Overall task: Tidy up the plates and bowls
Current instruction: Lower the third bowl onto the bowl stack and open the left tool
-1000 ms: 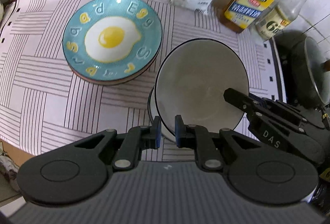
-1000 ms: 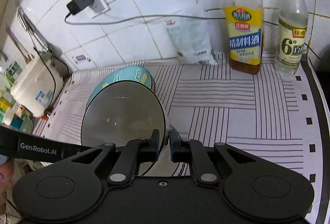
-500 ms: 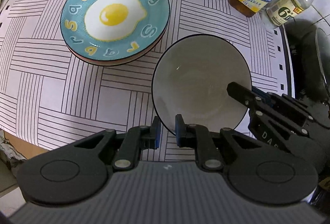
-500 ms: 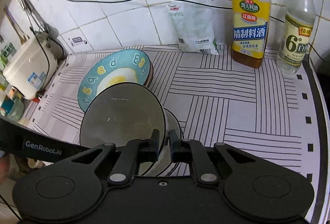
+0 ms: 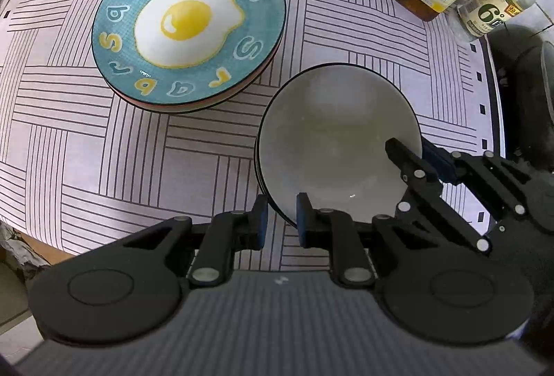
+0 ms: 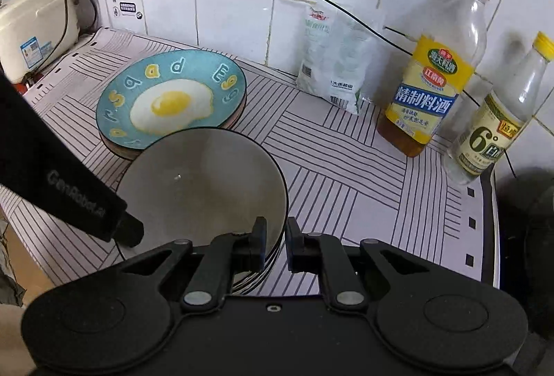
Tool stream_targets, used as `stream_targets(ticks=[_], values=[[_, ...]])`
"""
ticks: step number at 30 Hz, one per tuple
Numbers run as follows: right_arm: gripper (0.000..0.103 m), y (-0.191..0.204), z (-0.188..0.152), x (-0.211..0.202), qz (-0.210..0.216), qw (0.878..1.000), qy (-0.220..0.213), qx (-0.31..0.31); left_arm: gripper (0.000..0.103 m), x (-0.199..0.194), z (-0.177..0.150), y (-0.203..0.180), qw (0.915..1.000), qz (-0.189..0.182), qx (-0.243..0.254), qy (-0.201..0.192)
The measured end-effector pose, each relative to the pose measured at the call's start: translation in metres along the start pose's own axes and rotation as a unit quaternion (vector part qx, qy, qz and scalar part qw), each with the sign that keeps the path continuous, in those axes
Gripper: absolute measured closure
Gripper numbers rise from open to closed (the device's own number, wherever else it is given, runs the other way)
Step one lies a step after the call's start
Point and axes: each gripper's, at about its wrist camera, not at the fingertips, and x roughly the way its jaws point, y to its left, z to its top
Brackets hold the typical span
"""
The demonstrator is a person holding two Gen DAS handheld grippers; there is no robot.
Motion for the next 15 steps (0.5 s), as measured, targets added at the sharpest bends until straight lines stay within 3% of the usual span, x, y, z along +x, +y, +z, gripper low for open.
stream_targets(ticks=[5, 7, 15], values=[[0.085, -0.010, -0.002, -0.004, 0.024, 0.999, -0.007, 0.042, 0.083, -0.008, -0.003, -0.001, 0.9998, -0.004, 0.017, -0.010], [0.081, -0.011, -0.005, -0.014, 0.030, 0.998, -0.024, 0.058, 0.076, -0.016, -0.005, -0.001, 0.9995, -0.010, 0.024, -0.018], [0.068, -0.010, -0.020, -0.068, 0.038, 0.988, -0.107, 0.100, 0.067, -0.063, -0.031, 0.013, 0.9940, -0.061, 0.040, -0.082]])
